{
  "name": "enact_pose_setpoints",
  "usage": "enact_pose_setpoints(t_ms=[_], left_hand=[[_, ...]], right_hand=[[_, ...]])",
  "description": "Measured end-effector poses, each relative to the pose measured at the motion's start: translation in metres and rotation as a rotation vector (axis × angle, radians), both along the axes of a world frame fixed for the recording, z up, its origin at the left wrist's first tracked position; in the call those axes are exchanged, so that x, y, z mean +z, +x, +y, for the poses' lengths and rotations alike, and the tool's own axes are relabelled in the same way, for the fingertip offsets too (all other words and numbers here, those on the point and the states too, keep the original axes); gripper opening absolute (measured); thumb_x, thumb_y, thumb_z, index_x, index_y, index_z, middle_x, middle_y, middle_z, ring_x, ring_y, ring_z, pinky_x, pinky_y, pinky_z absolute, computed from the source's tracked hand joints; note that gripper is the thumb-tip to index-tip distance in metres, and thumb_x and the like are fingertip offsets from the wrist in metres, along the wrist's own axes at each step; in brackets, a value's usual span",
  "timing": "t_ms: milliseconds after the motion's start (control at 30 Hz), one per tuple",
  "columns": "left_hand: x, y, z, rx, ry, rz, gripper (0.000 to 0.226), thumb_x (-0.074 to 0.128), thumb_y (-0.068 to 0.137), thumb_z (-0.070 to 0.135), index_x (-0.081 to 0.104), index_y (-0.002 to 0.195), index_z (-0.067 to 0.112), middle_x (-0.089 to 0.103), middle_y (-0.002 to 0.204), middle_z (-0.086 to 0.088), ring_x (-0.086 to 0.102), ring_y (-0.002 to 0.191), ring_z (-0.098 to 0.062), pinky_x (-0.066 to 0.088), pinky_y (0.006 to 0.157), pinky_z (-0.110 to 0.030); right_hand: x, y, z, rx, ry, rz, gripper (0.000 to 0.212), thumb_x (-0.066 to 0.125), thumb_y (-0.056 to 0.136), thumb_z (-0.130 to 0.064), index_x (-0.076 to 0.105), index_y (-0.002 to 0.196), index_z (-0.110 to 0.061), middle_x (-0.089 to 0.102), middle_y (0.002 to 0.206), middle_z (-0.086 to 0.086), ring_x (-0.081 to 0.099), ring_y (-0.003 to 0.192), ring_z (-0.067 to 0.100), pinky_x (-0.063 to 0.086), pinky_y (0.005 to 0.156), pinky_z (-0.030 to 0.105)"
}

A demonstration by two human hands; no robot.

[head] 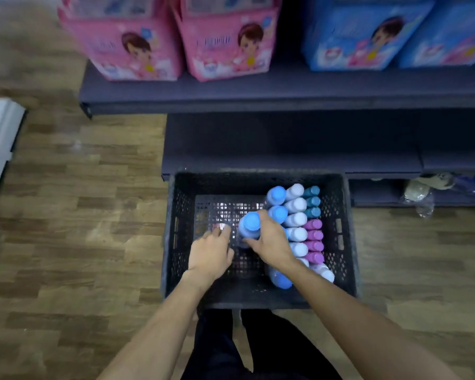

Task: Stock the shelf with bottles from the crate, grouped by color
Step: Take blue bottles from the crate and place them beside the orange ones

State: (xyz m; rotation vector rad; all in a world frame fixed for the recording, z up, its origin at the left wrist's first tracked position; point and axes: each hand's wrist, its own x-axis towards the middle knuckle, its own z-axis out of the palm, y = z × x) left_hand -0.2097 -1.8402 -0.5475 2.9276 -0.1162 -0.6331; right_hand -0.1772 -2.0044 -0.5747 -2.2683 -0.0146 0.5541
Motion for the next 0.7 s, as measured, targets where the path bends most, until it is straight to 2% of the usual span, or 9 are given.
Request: enact_pose_setpoints(t_ms=[67,167,333,500,600,700], left_hand=[[0.017,0.013,0.002,0.000,-0.001,-0.066,0.036,0.052,0.089,0.035,0.045,0.121,0.019,0.059,0.111,-0.001,0.057,0.105,-0.023,0.048,0.078,-0.036],[0.053,0.035,0.005,-0.029,0.044,-0.160,0.043,0.052,0.089,0.037,0.044,0.127,0.018,0.059,0.110,0.000,0.057,0.104,-0.022,0.048,0.076,-0.036],[0.113,0.068,0.013,-0.041,0.041,-0.314,0.041,0.053,0.086,0.031,0.047,0.123,0.016,0.061,0.103,-0.002,0.059,0.098,-0.025,0.048,0.070,-0.036],[0.170,0.093,0.019,-0.062,0.032,-0.492,0.038,0.056,0.083,0.029,0.050,0.118,0.016,0.061,0.095,-0.002,0.060,0.090,-0.026,0.047,0.064,-0.037],[0.199,0.108,0.021,-0.084,0.049,-0.571,0.040,0.057,0.082,0.031,0.049,0.119,0.017,0.062,0.096,-0.002,0.060,0.091,-0.026,0.047,0.063,-0.037],[0.229,0.121,0.023,-0.104,0.073,-0.670,0.044,0.066,0.075,0.030,0.055,0.114,0.014,0.063,0.086,-0.003,0.062,0.082,-0.029,0.046,0.055,-0.036]], right_hand=[[0.022,0.015,-0.001,-0.007,0.052,-0.051,0.039,0.073,0.080,-0.028,0.051,0.111,-0.016,0.064,0.099,0.000,0.061,0.089,0.019,0.050,0.079,0.037],[0.067,0.037,-0.002,0.005,0.107,-0.146,0.039,0.075,0.080,-0.022,0.056,0.113,-0.017,0.064,0.102,-0.004,0.059,0.091,0.014,0.044,0.076,0.022],[0.127,0.067,-0.004,0.072,0.082,-0.360,0.055,0.076,0.081,-0.029,0.055,0.129,-0.013,0.061,0.127,0.000,0.054,0.112,0.023,0.040,0.094,0.033],[0.180,0.089,-0.013,0.159,0.041,-0.543,0.053,0.069,0.088,-0.036,0.050,0.133,-0.017,0.057,0.129,-0.003,0.053,0.111,0.022,0.043,0.095,0.034],[0.215,0.101,-0.016,0.201,0.030,-0.622,0.057,0.066,0.090,-0.038,0.045,0.139,-0.017,0.054,0.134,-0.004,0.051,0.112,0.021,0.043,0.096,0.034],[0.254,0.114,-0.015,0.231,0.031,-0.705,0.056,0.063,0.091,-0.041,0.042,0.140,-0.023,0.053,0.131,-0.007,0.049,0.110,0.019,0.045,0.093,0.038]])
